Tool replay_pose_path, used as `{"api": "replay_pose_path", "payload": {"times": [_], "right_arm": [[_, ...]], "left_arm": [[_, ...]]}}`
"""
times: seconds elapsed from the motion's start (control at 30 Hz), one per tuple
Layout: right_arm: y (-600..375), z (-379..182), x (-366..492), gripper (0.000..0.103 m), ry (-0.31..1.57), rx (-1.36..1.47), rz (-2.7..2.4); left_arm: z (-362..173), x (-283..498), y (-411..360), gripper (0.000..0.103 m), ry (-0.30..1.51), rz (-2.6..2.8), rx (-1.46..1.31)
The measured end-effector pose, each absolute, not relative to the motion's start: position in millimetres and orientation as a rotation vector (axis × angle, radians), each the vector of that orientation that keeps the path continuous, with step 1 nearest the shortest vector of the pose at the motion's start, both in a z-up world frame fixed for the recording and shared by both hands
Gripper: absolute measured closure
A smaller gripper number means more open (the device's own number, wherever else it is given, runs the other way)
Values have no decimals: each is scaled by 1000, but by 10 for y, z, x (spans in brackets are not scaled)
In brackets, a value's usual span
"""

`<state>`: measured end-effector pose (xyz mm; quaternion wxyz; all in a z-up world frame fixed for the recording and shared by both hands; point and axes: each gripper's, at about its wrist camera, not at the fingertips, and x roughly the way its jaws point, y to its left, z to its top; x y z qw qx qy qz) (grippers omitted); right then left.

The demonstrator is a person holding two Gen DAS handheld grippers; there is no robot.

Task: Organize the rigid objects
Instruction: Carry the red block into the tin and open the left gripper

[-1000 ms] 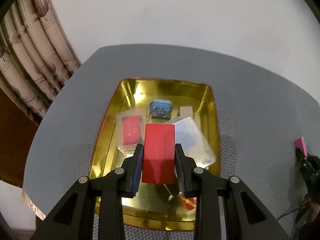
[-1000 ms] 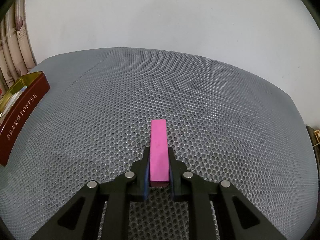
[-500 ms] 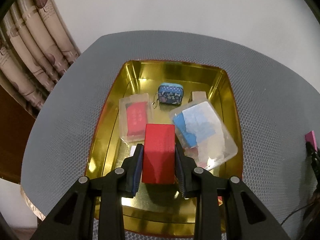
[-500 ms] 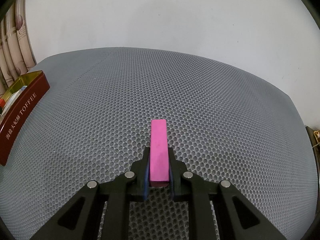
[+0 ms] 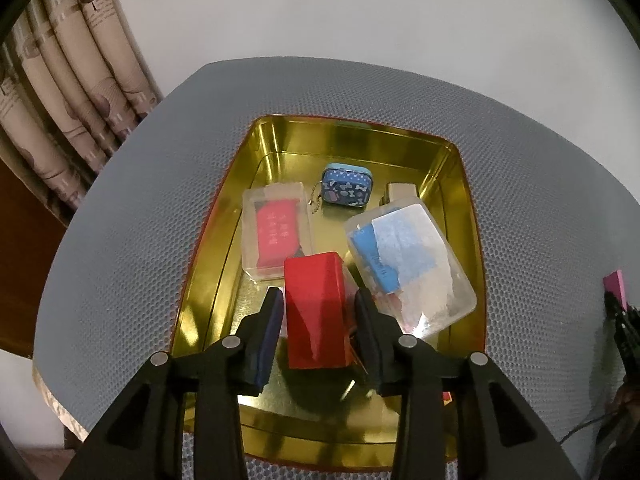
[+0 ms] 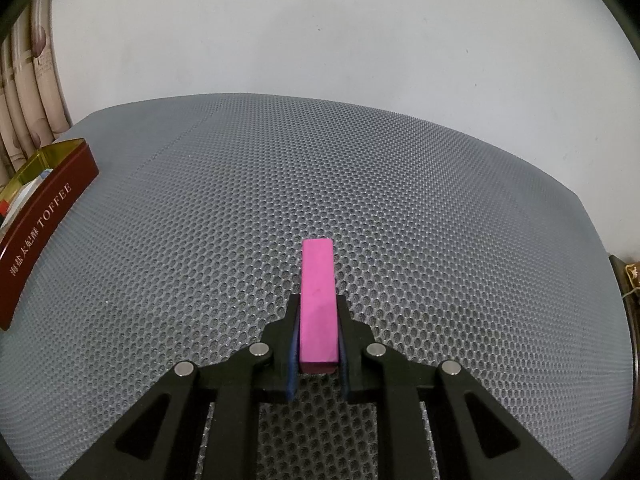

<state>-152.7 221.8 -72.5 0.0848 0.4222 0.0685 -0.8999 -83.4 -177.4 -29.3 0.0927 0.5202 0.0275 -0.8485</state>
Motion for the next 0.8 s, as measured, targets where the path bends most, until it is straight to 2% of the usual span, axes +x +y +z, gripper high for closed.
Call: {"api": "replay_pose_path", "payload": {"times": [0.13, 0.3, 0.37, 0.43, 0.5, 0.8], "right_arm": [[2260, -724, -1531, 88, 211, 1259, -2686], [2205, -775, -1575, 88, 223, 1260, -2688], [2207, -784, -1593, 88, 224, 1260, -2688], [2210, -784, -1594, 88, 223, 1260, -2687], [2211, -784, -1596, 88, 224, 1260, -2688], [2272, -792, -1624, 88, 231, 1260, -2689]], "left_arm": [[-229, -784, -1809, 60, 109, -2532, 1528], [-150, -731, -1825, 58, 103, -2548, 1497], [-105, -692, -1836, 52, 106, -2556, 1472], [-66, -637, -1833, 39, 102, -2563, 1444], [-35, -574, -1833, 35, 91, -2567, 1420], [20, -314, -1908, 28, 49, -2541, 1361]]}}
